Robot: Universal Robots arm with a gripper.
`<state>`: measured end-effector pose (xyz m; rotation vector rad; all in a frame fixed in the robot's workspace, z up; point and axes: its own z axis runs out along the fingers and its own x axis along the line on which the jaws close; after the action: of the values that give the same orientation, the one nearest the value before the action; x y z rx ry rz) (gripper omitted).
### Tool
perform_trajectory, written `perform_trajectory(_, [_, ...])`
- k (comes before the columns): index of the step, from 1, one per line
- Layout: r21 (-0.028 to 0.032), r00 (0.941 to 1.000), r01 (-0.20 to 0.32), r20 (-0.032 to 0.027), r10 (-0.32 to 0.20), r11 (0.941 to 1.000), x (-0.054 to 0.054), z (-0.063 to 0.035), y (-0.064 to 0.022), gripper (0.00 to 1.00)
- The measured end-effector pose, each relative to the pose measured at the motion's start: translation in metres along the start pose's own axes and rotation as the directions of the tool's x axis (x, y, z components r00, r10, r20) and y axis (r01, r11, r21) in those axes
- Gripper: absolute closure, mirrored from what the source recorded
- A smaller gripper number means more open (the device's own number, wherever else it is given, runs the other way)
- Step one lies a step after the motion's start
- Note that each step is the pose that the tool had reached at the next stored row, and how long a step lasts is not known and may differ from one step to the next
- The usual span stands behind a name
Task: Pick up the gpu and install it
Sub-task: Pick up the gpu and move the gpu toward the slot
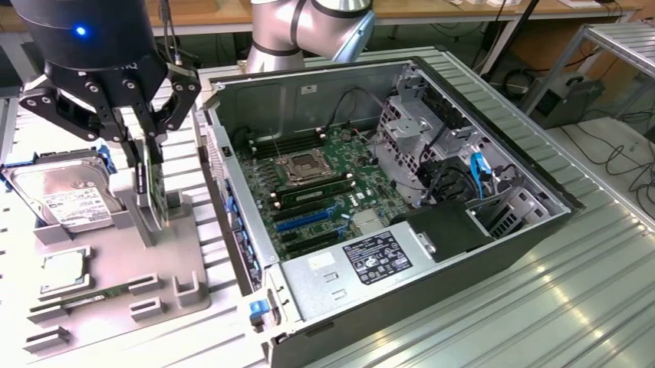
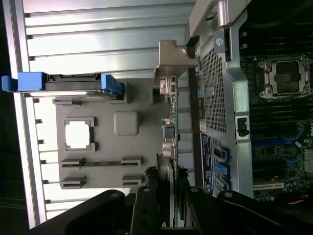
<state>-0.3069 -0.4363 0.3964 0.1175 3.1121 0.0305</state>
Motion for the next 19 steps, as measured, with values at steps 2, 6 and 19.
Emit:
perform_trajectory(2, [0.0,1.0,0.0,0.0,0.0,1.0,0.0,-0.0005,0.0,0.74])
perform_trajectory(6, [0.0001,1.0,0.0,-0.0001,0.0,1.0,-0.0001,-0.0025,0.0,0.74])
perform_trajectory(19, [0.0001,1.0,0.0,0.0,0.0,1.0,-0.0002,-0.0073,0.0001,0.74])
